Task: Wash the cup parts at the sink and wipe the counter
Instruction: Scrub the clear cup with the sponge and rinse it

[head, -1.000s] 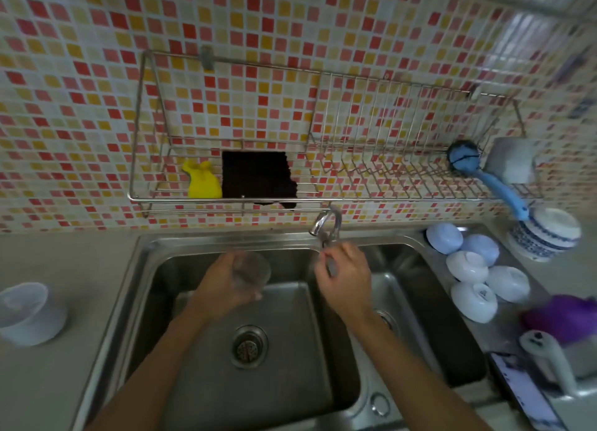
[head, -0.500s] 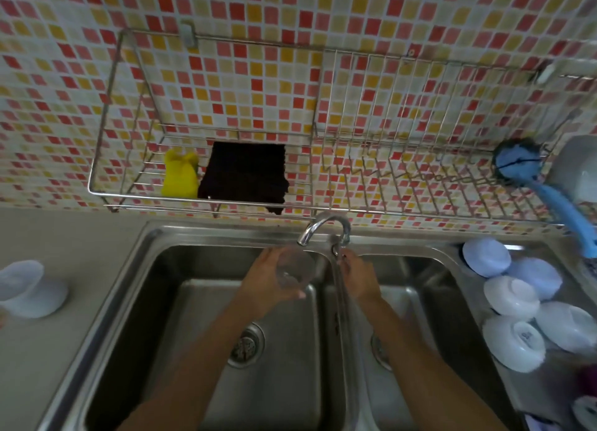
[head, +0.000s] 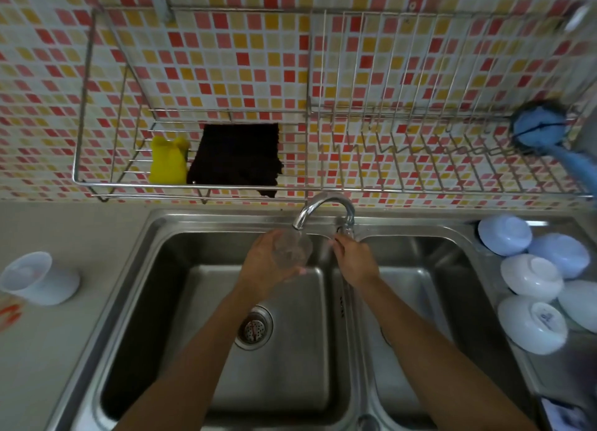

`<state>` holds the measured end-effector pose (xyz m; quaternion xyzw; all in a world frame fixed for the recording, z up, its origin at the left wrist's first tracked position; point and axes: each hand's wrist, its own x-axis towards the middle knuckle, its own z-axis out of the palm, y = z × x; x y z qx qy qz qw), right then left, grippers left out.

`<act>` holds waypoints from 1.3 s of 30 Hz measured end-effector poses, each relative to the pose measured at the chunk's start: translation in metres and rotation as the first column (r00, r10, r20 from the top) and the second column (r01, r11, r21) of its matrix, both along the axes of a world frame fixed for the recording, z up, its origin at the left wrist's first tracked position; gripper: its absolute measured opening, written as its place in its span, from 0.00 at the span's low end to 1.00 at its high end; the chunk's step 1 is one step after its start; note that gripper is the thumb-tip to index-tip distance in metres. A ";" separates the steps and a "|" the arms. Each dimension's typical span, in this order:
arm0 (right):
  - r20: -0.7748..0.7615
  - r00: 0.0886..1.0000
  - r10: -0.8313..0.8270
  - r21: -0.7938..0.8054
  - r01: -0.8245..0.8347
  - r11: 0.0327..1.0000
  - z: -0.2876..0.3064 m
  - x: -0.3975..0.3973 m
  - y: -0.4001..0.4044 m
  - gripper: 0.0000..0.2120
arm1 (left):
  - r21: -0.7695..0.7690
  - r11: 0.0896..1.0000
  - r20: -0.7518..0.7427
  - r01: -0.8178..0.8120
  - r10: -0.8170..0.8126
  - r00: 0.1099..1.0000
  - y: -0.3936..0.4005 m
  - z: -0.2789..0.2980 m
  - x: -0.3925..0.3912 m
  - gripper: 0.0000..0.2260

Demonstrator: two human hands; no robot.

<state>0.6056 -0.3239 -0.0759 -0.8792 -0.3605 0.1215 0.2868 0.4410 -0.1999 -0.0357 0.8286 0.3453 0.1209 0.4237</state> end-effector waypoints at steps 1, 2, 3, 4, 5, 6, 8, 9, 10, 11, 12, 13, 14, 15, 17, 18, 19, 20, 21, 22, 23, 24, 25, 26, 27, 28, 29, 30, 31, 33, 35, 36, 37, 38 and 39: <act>0.004 1.000 -0.013 0.001 0.013 1.000 -0.001 0.000 0.001 0.15 | 0.001 1.000 0.008 0.015 -0.015 1.000 -0.002 0.001 0.001 0.39; 0.007 1.000 -0.025 -0.002 0.025 1.000 0.000 0.000 0.001 0.16 | 0.009 0.999 0.000 0.042 -0.042 0.999 -0.005 0.002 0.002 0.39; 0.011 0.999 -0.033 -0.009 0.033 0.999 0.000 0.000 0.002 0.16 | 0.012 0.997 -0.009 0.071 -0.071 0.997 -0.007 0.003 0.004 0.38; 0.015 0.999 -0.036 -0.017 0.036 0.999 0.000 0.000 0.003 0.16 | 0.010 0.996 -0.013 0.087 -0.087 0.996 -0.010 0.004 0.006 0.37; 0.016 0.999 -0.038 -0.022 0.038 0.999 0.000 -0.001 0.003 0.16 | 0.008 0.996 -0.007 0.088 -0.088 0.996 -0.012 0.004 0.008 0.36; 0.014 0.999 -0.041 -0.027 0.041 0.999 0.000 -0.001 0.003 0.15 | 0.001 0.997 0.004 0.073 -0.073 0.997 -0.012 0.004 0.010 0.33; 0.011 0.999 -0.049 -0.036 0.049 0.998 0.000 -0.001 0.003 0.15 | -0.005 1.000 0.029 0.018 -0.018 0.999 -0.010 0.004 0.013 0.27; 0.012 0.999 -0.052 -0.043 0.052 0.998 -0.001 0.000 0.004 0.15 | -0.010 1.000 0.031 0.010 -0.010 0.999 -0.009 0.003 0.014 0.26; 0.014 0.998 -0.054 -0.051 0.055 0.997 -0.001 0.000 0.004 0.14 | -0.017 0.999 0.025 0.031 -0.030 0.999 -0.009 0.005 0.013 0.26; 0.017 0.998 -0.057 -0.058 0.058 0.997 -0.002 0.000 0.004 0.14 | -0.023 0.998 0.009 0.066 -0.066 0.998 -0.011 0.006 0.011 0.27; 0.016 0.998 -0.056 -0.063 0.057 0.996 -0.002 0.000 0.005 0.14 | -0.037 0.995 0.001 0.096 -0.096 0.995 -0.013 0.005 0.009 0.28; 0.016 0.998 -0.054 -0.061 0.055 0.997 -0.004 0.000 0.005 0.14 | -0.037 0.994 0.001 0.103 -0.103 0.995 -0.013 0.003 0.007 0.28; 0.014 0.998 -0.055 -0.061 0.055 0.997 -0.003 0.000 0.005 0.14 | -0.022 0.996 0.011 0.091 -0.091 0.996 -0.013 0.003 0.004 0.29; 0.017 0.998 -0.055 -0.060 0.056 0.997 -0.003 0.000 0.005 0.14 | -0.006 0.997 0.018 0.071 -0.071 0.997 -0.011 0.002 0.002 0.28; 0.039 0.998 -0.057 -0.061 0.060 0.996 -0.002 -0.001 0.004 0.15 | -0.033 0.999 0.014 0.042 -0.042 0.999 -0.009 -0.002 0.000 0.27; 0.050 0.997 -0.059 -0.061 0.062 0.996 -0.002 -0.001 0.004 0.15 | -0.058 0.996 -0.002 0.062 -0.062 0.998 -0.011 -0.001 -0.002 0.27; 0.058 0.997 -0.059 -0.059 0.063 0.996 -0.002 -0.001 0.004 0.16 | -0.055 0.994 -0.038 0.095 -0.098 0.994 -0.013 -0.001 -0.003 0.27; 0.064 0.996 -0.058 -0.058 0.062 0.996 -0.003 -0.001 0.004 0.16 | -0.046 0.991 -0.064 0.125 -0.128 0.990 -0.015 -0.001 -0.004 0.27; 0.069 0.996 -0.054 -0.055 0.058 0.997 -0.003 -0.001 0.004 0.16 | -0.030 0.990 -0.074 0.135 -0.137 0.988 -0.015 -0.002 -0.004 0.29; 0.071 0.996 -0.053 -0.053 0.057 0.997 -0.003 -0.001 0.004 0.16 | -0.026 0.992 -0.061 0.121 -0.123 0.991 -0.014 -0.002 -0.003 0.30; 0.071 0.996 -0.052 -0.051 0.056 0.997 -0.003 -0.001 0.004 0.16 | -0.021 0.996 -0.042 0.091 -0.092 0.995 -0.012 -0.003 -0.001 0.30; 0.068 0.996 -0.053 -0.051 0.057 0.997 -0.002 -0.001 0.005 0.16 | -0.019 0.998 -0.022 0.065 -0.065 0.998 -0.010 -0.003 0.000 0.31; 0.068 0.996 -0.055 -0.049 0.058 0.997 -0.002 -0.001 0.005 0.16 | -0.018 0.998 -0.020 0.061 -0.062 0.998 -0.009 -0.002 0.002 0.30; 0.064 0.996 -0.057 -0.048 0.060 0.997 -0.002 -0.001 0.004 0.16 | -0.020 0.996 -0.025 0.081 -0.082 0.996 -0.009 -0.002 0.003 0.30; 0.062 0.996 -0.056 -0.043 0.059 0.997 -0.002 -0.001 0.004 0.16 | -0.016 0.993 -0.043 0.116 -0.116 0.992 -0.011 -0.003 0.004 0.29; 0.059 0.997 -0.056 -0.039 0.059 0.998 -0.002 -0.001 0.004 0.15 | -0.010 0.989 -0.053 0.147 -0.148 0.988 -0.012 -0.004 0.003 0.29; 0.062 0.997 -0.055 -0.033 0.057 0.998 -0.002 -0.001 0.004 0.15 | -0.010 0.988 -0.060 0.154 -0.154 0.986 -0.013 -0.004 0.001 0.29; 0.063 0.997 -0.052 -0.032 0.054 0.998 -0.002 -0.001 0.004 0.15 | -0.014 0.990 -0.042 0.139 -0.140 0.989 -0.012 -0.005 -0.001 0.30; 0.067 0.996 -0.050 -0.028 0.052 0.998 -0.002 -0.001 0.005 0.15 | -0.019 0.994 -0.026 0.107 -0.107 0.994 -0.009 -0.007 -0.002 0.32; 0.070 0.996 -0.050 -0.023 0.051 0.998 -0.001 0.000 0.006 0.15 | -0.015 0.997 -0.011 0.070 -0.071 0.997 -0.005 -0.007 -0.004 0.33; 0.075 0.996 -0.052 -0.017 0.053 0.998 -0.002 -0.001 0.008 0.16 | -0.011 0.995 -0.015 0.099 -0.099 0.995 -0.005 -0.005 -0.008 0.34; 0.076 0.996 -0.054 -0.018 0.055 0.998 -0.002 -0.001 0.008 0.16 | -0.007 0.994 -0.008 0.110 -0.110 0.994 -0.005 -0.005 -0.009 0.33; 0.057 0.997 -0.054 -0.014 0.055 0.998 -0.005 -0.005 0.010 0.16 | -0.005 0.995 -0.002 0.102 -0.102 0.995 -0.003 -0.007 -0.015 0.31; 0.038 0.997 -0.060 -0.013 0.060 0.998 -0.008 -0.009 0.012 0.15 | 0.002 0.997 0.007 0.083 -0.083 0.997 -0.001 -0.008 -0.020 0.30; 0.030 0.997 -0.072 -0.011 0.072 0.997 -0.010 -0.011 0.011 0.14 | 0.007 0.998 0.022 0.069 -0.069 0.997 -0.001 -0.008 -0.022 0.28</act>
